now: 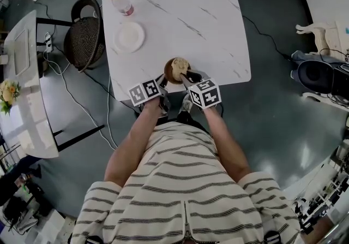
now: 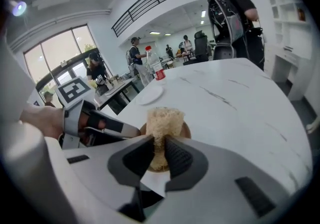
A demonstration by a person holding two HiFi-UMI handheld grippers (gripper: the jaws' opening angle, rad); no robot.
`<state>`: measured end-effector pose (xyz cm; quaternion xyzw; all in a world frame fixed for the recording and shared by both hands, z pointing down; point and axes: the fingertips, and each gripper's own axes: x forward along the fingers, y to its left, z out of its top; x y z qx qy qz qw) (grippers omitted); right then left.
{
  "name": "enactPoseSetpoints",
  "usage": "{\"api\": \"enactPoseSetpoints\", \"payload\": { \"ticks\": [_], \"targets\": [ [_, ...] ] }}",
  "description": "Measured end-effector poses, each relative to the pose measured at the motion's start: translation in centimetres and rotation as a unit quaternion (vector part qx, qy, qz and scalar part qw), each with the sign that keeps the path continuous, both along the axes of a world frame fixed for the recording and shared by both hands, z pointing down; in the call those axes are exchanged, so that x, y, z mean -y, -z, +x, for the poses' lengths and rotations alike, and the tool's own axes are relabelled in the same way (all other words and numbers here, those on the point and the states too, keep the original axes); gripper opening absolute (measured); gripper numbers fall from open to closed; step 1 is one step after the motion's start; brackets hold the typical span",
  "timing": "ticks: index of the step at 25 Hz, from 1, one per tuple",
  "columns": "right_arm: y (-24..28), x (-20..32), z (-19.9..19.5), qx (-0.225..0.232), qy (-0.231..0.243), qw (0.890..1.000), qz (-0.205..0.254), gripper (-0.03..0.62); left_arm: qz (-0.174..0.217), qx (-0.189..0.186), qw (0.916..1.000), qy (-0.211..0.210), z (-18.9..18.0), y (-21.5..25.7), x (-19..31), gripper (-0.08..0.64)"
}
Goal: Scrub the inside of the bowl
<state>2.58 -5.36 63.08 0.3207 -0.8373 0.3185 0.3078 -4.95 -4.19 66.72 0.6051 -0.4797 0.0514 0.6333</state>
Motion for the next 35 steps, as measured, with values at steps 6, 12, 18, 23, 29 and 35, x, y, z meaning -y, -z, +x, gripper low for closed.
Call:
{"api": "enactPoseSetpoints", "payload": {
  "ticks": [6,12,18,23,29,35],
  "targets": [
    [0.6,0.2,0.1,0.004,-0.009,1.0,0.01,0.069,0.01,-0.012,0.9999,0.001,0.1,0.2,0.0,0.009],
    [1.7,0.4,0.4,0.024,-0.026,0.999,0.017,0.069,0.017,-0.012,0.9998,0.002,0.2,0.7,0.0,0.08],
    [2.9,0.7,0.6,0.03,-0.036,0.998,0.031,0.069,0.042,0.014,0.999,-0.004,-0.7,1.9,-0.1,0.08],
    [4.1,0.8,0.7,0.038,-0.043,0.998,0.041,0.069,0.078,0.052,0.9954,-0.022,-0.9,3.8,0.3,0.08],
    [6.4,1.2,1.0,0.052,-0.056,0.995,0.067,0.069,0.125,0.076,0.9888,-0.033,-0.8,6.9,1.1,0.078],
    [9.8,2.3,1.4,0.066,-0.075,0.989,0.106,0.071,0.182,0.106,0.9767,-0.037,-0.8,11.0,1.8,0.038]
  ]
}}
